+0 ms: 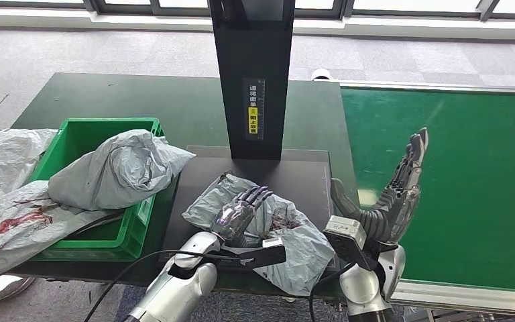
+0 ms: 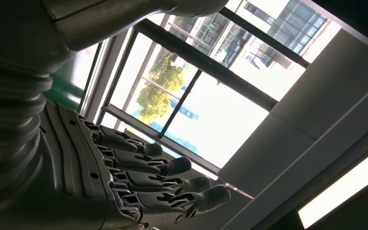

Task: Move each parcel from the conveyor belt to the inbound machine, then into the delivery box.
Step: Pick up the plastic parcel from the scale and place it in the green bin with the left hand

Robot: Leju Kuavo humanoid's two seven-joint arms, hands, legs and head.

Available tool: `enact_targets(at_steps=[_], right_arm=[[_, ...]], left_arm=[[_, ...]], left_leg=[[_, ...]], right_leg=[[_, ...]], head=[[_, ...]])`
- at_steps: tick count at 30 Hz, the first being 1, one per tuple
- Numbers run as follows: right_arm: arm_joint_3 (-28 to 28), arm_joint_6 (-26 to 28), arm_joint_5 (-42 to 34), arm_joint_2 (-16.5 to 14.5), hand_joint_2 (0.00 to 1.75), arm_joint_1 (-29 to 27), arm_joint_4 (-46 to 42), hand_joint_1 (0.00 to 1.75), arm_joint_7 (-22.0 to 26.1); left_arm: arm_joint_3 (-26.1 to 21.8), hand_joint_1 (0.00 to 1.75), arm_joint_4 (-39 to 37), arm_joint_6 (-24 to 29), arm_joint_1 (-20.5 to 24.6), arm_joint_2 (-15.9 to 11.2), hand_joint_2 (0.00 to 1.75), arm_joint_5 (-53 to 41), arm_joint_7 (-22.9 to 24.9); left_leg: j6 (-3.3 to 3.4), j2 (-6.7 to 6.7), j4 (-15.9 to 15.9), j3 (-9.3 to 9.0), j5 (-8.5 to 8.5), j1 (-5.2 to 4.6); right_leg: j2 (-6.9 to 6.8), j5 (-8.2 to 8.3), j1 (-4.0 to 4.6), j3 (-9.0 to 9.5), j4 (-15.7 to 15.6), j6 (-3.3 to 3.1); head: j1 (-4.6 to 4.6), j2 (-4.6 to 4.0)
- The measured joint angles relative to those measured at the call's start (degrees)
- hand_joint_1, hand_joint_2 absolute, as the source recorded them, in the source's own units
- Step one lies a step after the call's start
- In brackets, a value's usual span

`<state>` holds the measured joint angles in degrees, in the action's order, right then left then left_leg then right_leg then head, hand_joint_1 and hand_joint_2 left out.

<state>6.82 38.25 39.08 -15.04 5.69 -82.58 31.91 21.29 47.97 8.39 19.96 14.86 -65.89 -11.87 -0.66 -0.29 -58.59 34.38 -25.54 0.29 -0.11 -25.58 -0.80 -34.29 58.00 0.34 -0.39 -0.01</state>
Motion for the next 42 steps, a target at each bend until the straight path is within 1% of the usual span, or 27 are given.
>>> enact_targets(at_steps=[30, 34, 38, 42], right_arm=[[0.0, 0.0, 0.0, 0.0, 1.75, 0.0, 0.1, 0.00, 0.0], [0.0, 0.1, 0.0, 0.0, 1.75, 0.0, 0.1, 0.00, 0.0], [0.0, 0.8, -0.2, 0.0, 1.75, 0.0, 0.1, 0.00, 0.0], [0.0, 1.3, -0.4, -0.1, 1.75, 0.0, 0.1, 0.00, 0.0]], left_arm=[[0.0, 0.00, 0.0, 0.0, 0.0, 0.0, 1.75, 0.0, 0.0], [0.0, 1.75, 0.0, -0.5, -0.1, 0.0, 1.75, -0.3, 0.0], [0.8, 1.75, -0.6, -3.9, 0.3, -0.2, 1.75, -3.1, 0.0], [1.9, 1.75, -2.2, -3.8, 0.8, -0.2, 1.75, -3.9, -0.3]], left_leg=[[0.00, 0.00, 0.0, 0.01, 0.00, 0.00], [0.00, 0.00, 0.0, 0.01, 0.00, 0.00], [0.00, -0.08, 0.0, 0.01, 0.00, 0.00], [0.01, -0.08, 0.0, 0.00, 0.00, 0.00]], right_leg=[[0.00, 0.00, 0.00, -0.01, 0.0, 0.00], [0.00, 0.00, 0.00, -0.02, 0.0, 0.00], [-0.07, -0.02, 0.00, 0.01, 0.0, 0.01], [-0.07, -0.02, -0.01, 0.02, 0.0, 0.01]], head=[[0.01, 0.01], [0.01, 0.01], [0.00, 0.01], [0.02, 0.01]])
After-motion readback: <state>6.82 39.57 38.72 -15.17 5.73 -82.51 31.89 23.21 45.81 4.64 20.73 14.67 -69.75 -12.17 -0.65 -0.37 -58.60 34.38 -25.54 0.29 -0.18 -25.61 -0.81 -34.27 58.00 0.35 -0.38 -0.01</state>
